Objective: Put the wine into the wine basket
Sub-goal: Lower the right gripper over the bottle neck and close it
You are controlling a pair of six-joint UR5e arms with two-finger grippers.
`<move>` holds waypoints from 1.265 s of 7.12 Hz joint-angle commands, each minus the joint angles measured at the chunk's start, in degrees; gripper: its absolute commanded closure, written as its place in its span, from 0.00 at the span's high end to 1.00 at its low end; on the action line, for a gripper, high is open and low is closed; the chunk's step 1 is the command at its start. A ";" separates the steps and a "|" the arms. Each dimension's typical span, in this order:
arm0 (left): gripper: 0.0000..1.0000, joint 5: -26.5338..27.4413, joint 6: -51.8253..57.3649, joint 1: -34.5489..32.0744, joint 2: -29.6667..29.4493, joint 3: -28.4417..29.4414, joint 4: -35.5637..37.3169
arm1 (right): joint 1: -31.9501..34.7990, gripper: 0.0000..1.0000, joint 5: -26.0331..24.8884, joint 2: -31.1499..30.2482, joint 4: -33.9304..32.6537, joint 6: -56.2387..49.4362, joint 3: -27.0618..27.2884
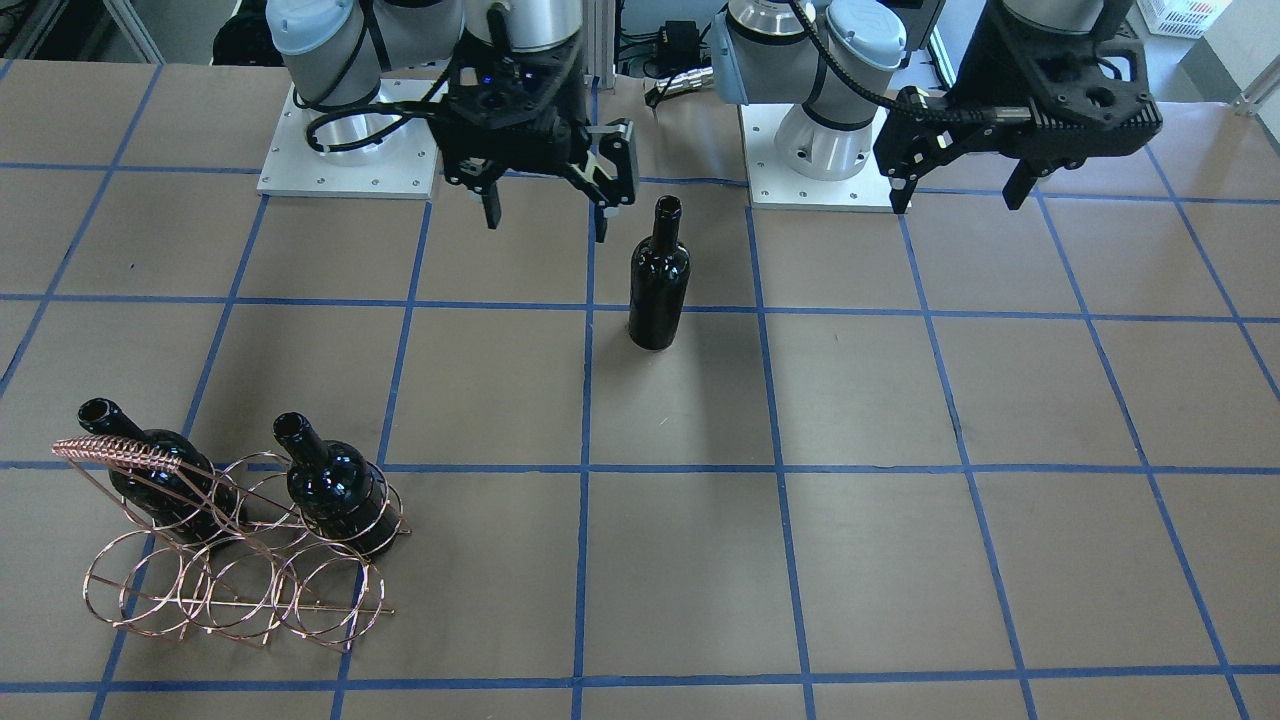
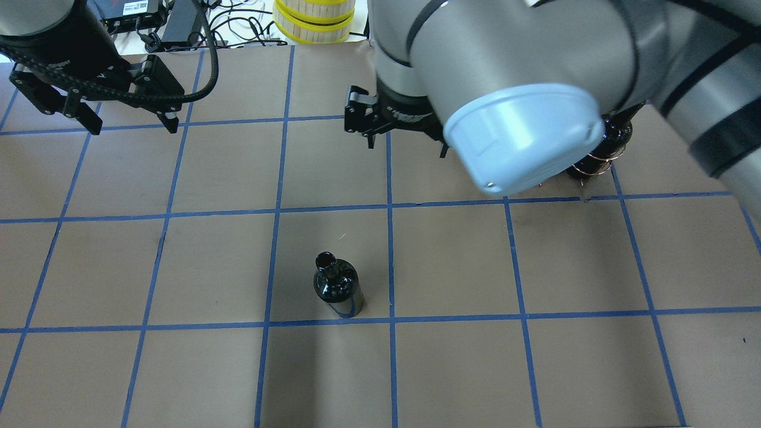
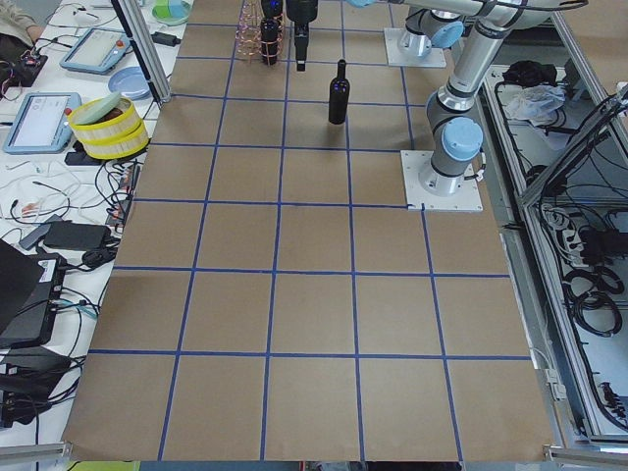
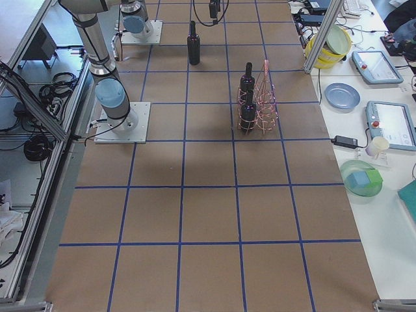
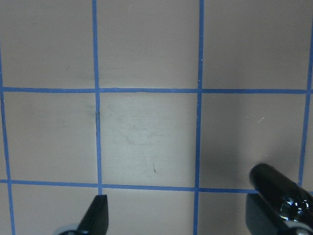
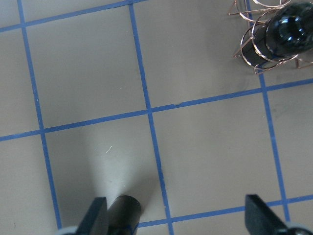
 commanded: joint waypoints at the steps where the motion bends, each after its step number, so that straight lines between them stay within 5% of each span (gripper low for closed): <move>1: 1.00 1.63 3.67 2.26 0.46 -0.29 -1.45 | 6.00 1.00 -0.05 4.04 -0.48 7.45 -2.15; 9: 1.00 1.54 7.74 2.53 1.08 -0.64 -1.55 | 11.73 1.00 2.50 6.43 -0.30 0.61 4.78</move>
